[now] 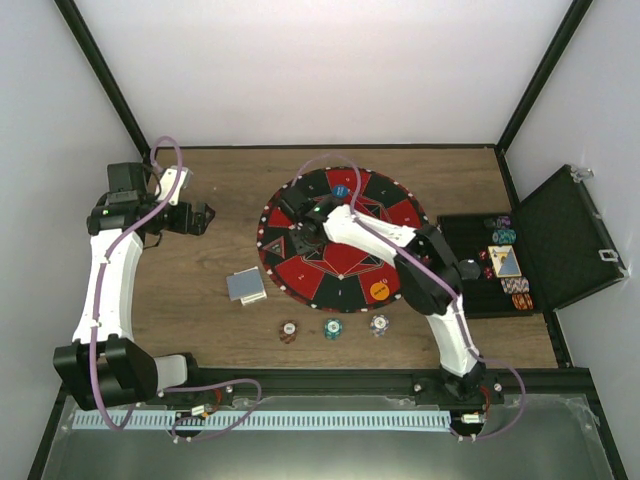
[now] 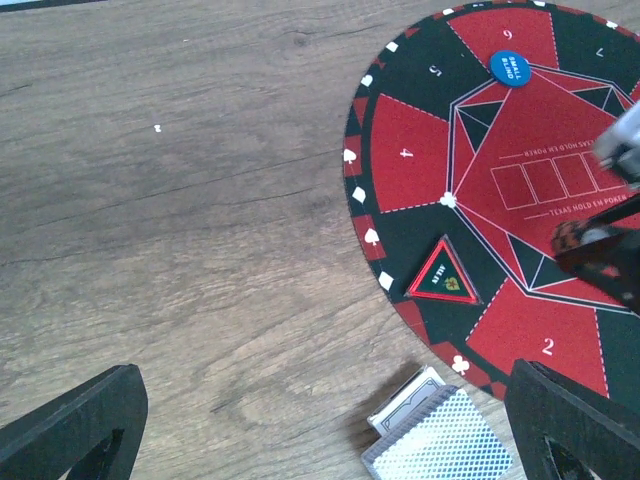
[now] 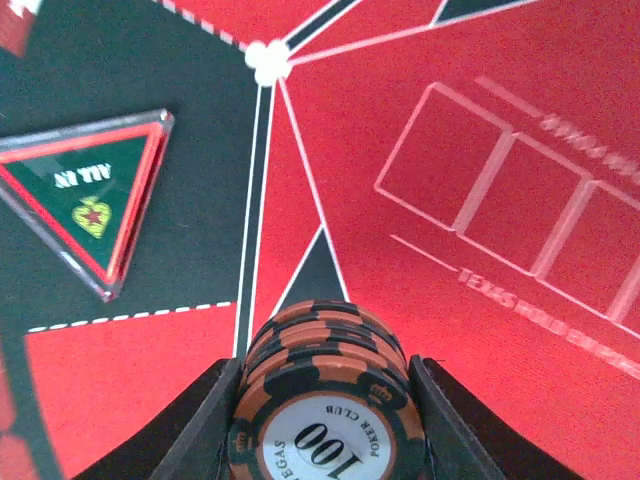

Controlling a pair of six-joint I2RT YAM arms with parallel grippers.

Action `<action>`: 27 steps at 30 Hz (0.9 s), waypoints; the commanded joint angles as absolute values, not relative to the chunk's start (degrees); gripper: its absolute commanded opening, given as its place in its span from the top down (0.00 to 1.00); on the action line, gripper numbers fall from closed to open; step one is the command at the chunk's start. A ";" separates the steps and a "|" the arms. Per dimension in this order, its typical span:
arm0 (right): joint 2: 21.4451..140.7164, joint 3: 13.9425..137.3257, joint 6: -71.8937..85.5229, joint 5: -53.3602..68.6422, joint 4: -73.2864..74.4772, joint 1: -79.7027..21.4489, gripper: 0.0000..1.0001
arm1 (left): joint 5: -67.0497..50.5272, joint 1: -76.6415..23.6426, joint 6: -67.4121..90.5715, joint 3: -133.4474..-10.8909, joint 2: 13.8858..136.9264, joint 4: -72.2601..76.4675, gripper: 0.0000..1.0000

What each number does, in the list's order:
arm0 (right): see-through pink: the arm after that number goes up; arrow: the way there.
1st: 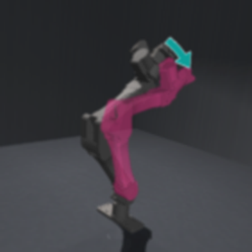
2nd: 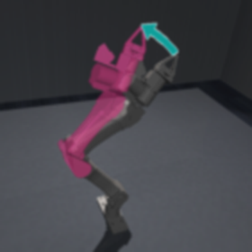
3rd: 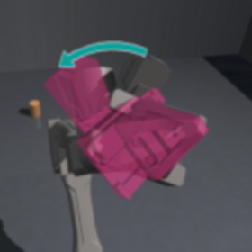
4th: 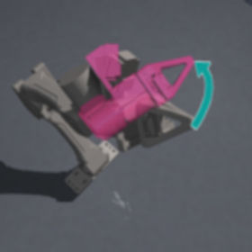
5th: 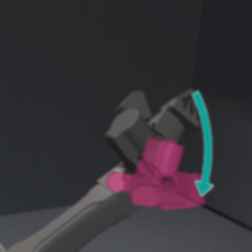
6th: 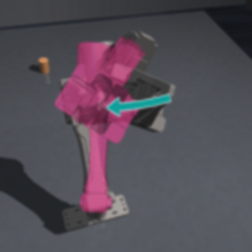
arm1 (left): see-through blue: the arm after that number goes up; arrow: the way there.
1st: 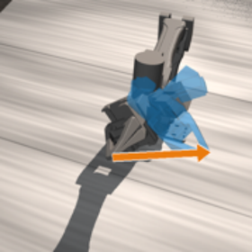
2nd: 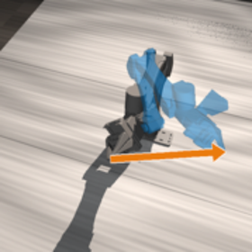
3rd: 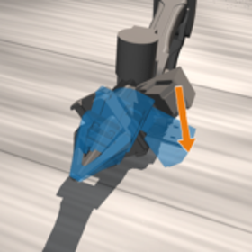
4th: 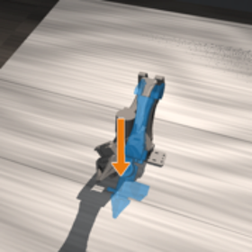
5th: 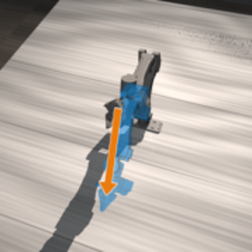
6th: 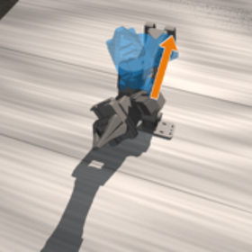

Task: Distribute texas hold em gaming equipment

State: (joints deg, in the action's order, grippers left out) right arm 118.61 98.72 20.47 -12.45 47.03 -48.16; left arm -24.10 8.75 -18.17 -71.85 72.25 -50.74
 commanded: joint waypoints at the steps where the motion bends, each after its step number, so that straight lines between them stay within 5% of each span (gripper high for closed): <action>1: 124.16 103.15 17.35 -11.42 45.21 -49.13 0.83 | -24.96 9.04 -18.05 -73.31 71.54 -51.46 0.00; 23: 131.09 105.42 18.45 -3.59 42.80 -50.80 0.83 | -24.61 9.06 -18.11 -73.40 71.39 -51.86 0.00; 25: 131.00 105.52 18.29 -3.63 42.92 -50.79 0.79 | -24.61 9.05 -18.11 -73.45 71.41 -51.94 0.00; 27: 130.77 105.86 18.03 -4.17 43.57 -50.80 0.64 | -24.62 9.03 -18.27 -73.48 71.36 -52.09 0.00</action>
State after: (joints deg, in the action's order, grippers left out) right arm 129.82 103.15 18.46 -4.71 43.27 -50.35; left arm -24.27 8.75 -18.20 -71.94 72.25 -51.62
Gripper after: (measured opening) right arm 0.428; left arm 0.999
